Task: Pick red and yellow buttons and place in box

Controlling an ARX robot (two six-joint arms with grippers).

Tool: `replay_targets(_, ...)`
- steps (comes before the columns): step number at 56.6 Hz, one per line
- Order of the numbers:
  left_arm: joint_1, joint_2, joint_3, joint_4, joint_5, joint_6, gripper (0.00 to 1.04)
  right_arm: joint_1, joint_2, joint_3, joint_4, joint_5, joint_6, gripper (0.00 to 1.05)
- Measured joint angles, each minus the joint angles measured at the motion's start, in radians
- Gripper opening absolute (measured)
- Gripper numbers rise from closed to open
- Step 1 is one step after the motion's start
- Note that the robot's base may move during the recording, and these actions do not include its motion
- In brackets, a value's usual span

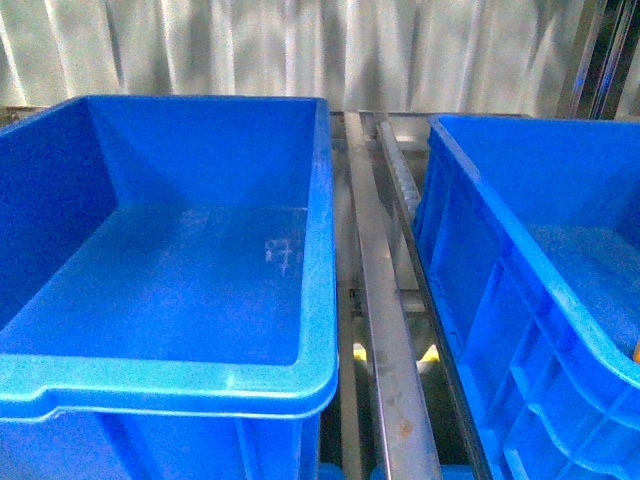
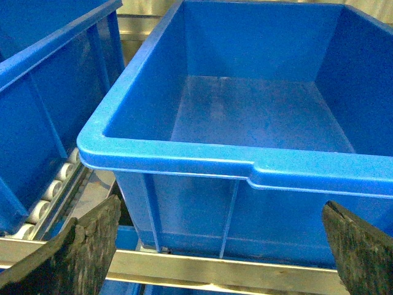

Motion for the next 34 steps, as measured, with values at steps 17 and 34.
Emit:
replay_targets(17,0.0,0.0,0.0,0.0,0.0,0.0,0.97,0.0,-0.064,-0.029,-0.032,0.0,0.0,0.04)
replay_targets(34,0.0,0.0,0.0,0.0,0.0,0.0,0.97,0.002,-0.262,-0.048,-0.186,0.0,0.0,0.04)
